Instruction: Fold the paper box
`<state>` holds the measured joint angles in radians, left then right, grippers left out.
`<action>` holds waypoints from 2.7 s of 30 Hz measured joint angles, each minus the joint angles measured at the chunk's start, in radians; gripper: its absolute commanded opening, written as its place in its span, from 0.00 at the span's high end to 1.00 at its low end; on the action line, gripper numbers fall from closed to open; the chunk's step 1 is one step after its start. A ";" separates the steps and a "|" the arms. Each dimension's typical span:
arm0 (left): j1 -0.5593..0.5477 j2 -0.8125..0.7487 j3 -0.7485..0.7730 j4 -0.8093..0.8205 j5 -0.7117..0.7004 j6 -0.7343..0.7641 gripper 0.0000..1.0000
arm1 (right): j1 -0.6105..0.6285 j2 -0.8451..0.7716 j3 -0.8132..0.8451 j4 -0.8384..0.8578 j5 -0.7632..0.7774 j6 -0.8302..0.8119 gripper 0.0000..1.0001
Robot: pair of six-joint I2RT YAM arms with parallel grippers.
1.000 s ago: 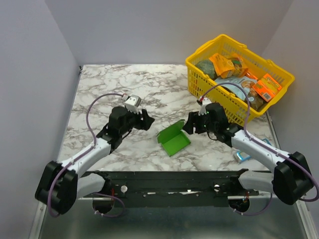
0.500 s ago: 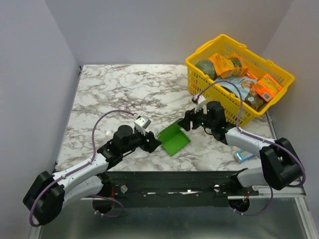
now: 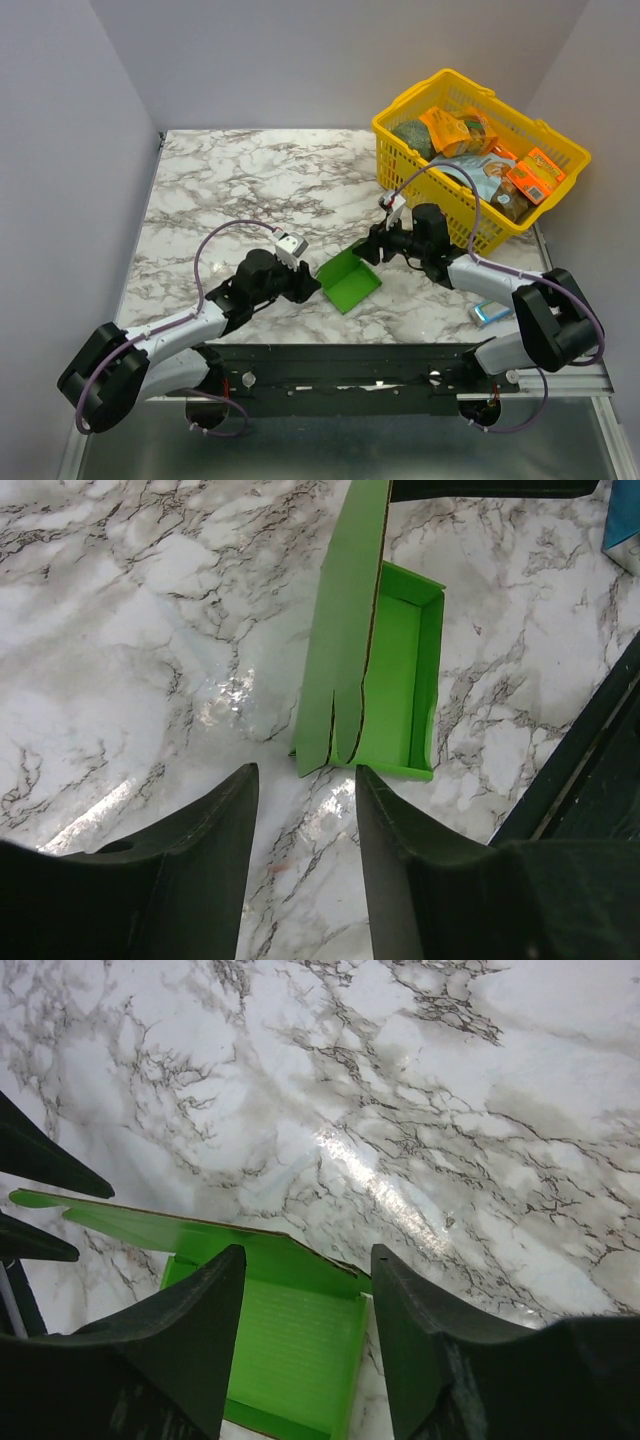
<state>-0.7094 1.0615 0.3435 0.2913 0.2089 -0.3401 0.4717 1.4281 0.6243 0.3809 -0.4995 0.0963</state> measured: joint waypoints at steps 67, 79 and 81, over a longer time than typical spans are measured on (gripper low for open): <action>0.002 0.088 0.097 -0.071 -0.120 0.098 1.00 | 0.119 -0.256 -0.231 0.095 0.121 0.142 0.99; -0.064 0.183 0.156 -0.052 -0.303 0.076 1.00 | 0.288 -0.257 -0.291 0.192 0.520 0.225 0.99; -0.084 0.203 0.160 -0.037 -0.341 0.068 1.00 | 0.313 -0.243 -0.291 0.200 0.587 0.232 0.99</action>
<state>-0.7937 1.2640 0.5037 0.2539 -0.1322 -0.2718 0.7849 1.1851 0.3332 0.5808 0.0879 0.3283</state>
